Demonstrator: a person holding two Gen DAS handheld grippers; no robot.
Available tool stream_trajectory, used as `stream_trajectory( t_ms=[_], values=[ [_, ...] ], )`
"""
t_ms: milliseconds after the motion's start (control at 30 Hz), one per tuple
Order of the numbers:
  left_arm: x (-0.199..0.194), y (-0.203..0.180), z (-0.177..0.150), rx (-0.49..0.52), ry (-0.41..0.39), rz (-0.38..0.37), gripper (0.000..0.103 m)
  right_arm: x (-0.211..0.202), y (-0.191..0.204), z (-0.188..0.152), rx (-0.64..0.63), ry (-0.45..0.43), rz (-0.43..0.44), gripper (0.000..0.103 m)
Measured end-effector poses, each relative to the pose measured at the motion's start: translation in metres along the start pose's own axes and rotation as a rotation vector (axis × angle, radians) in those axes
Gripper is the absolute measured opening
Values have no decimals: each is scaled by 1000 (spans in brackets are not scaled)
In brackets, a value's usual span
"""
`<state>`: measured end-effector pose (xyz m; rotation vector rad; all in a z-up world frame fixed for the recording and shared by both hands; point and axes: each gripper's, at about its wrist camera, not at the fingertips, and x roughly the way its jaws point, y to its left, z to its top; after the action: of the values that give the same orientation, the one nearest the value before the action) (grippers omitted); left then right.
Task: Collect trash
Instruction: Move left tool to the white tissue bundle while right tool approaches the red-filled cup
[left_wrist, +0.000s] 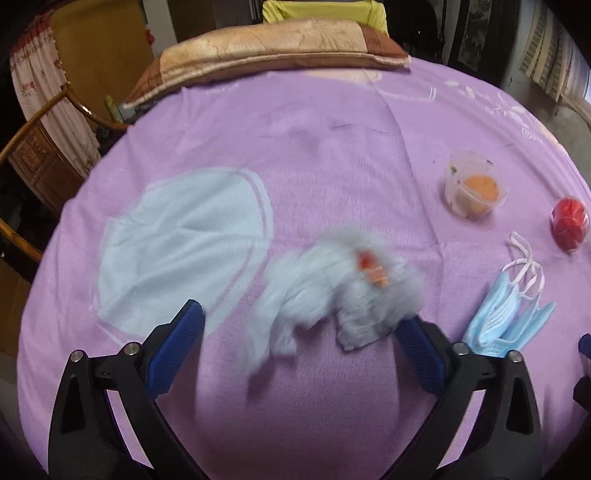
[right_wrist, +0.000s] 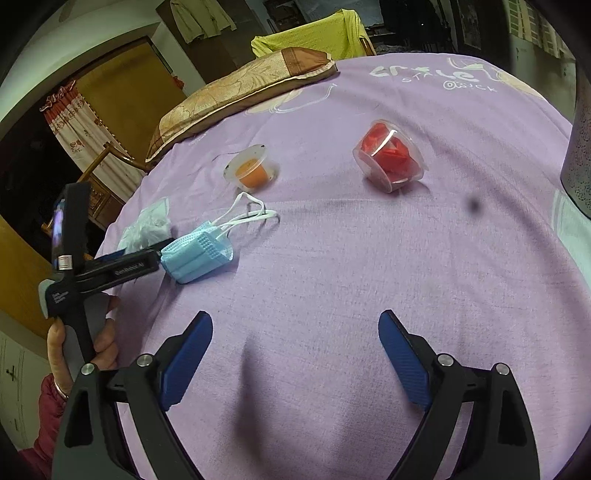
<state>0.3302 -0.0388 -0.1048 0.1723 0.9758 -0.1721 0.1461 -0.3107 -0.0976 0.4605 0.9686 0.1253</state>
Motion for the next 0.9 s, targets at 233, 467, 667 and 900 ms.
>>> stream_trajectory(
  t_ms=[233, 467, 667, 900],
  values=[
    [-1, 3, 2, -29, -7, -15, 98, -1, -1, 1, 10, -6, -6, 90],
    [-1, 3, 2, -33, -15, -12, 98, 0, -6, 3, 30, -14, -5, 91],
    [-1, 3, 2, -33, -15, -13, 98, -8, -10, 35, 21, -39, -102, 91],
    [-1, 3, 2, -33, -16, -13, 98, 6, -14, 83, -57, -111, -253, 91]
  ],
)
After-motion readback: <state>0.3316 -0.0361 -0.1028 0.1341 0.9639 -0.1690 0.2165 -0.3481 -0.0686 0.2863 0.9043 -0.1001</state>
